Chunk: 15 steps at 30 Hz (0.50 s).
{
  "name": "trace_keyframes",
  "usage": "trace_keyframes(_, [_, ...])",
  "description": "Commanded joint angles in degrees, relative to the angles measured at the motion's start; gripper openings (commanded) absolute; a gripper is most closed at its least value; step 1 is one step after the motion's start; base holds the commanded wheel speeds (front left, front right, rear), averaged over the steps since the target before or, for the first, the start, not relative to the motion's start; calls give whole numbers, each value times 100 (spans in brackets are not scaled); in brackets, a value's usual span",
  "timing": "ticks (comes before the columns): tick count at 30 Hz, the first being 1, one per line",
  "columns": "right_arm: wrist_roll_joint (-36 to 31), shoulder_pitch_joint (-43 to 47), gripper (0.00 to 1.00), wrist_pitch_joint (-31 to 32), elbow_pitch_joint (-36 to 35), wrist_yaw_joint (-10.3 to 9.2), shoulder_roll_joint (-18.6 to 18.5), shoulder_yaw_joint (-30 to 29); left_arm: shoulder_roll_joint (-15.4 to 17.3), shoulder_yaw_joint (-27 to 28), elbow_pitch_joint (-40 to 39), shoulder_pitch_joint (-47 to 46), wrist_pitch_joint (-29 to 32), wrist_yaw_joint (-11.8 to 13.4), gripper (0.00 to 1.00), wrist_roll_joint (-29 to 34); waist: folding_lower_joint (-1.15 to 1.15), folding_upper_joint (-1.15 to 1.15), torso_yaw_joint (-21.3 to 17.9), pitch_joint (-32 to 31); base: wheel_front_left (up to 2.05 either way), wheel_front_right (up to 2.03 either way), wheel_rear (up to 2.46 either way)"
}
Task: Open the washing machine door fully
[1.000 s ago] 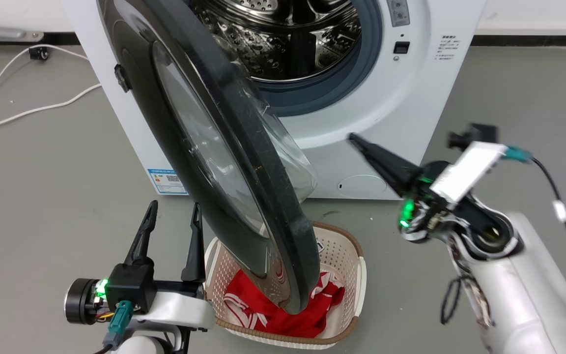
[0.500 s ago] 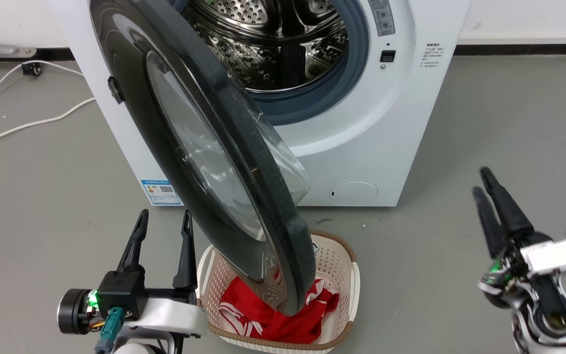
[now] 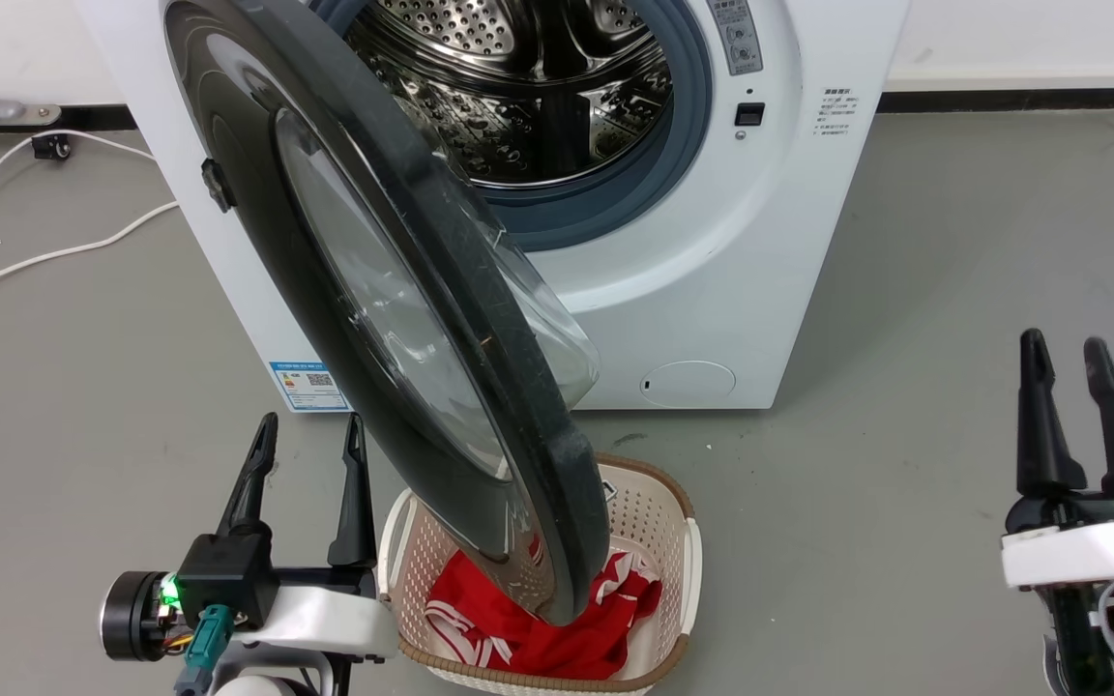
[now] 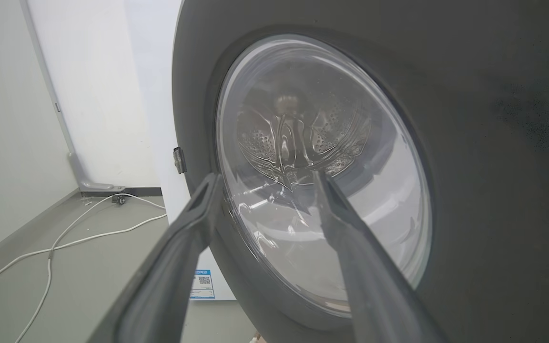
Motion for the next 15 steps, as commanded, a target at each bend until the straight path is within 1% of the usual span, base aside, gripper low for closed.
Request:
trace_keyframes(1, [-339,96,100,-31,-101,-1,57,-19,-3,25,-7,52,-13,4,100,35,0,0,5,-9,0,0,0])
trace_keyframes(4, [-1455,274,100,-3,-385,-1,241,-86,-3,41,-22,44,-12,-7,100,42,0,0,16,-19,0,0,0])
trace_keyframes(7, [-2181,465,100,127,-660,-1,488,-83,-4,63,-36,49,-12,-14,100,52,0,0,5,-19,0,0,0])
trace_keyframes(9, [-2516,646,100,213,-763,-2,616,-84,-4,69,-41,63,-13,-19,100,71,0,0,-3,-29,0,0,0])
trace_keyframes(12, [-2795,849,100,272,-790,-2,749,-125,-4,84,-38,79,-12,-28,100,95,0,0,-8,-46,0,0,0])
trace_keyframes(15, [-2920,992,100,316,-711,-2,815,-160,-4,97,-42,105,-12,-33,100,104,0,0,-22,-55,0,0,0])
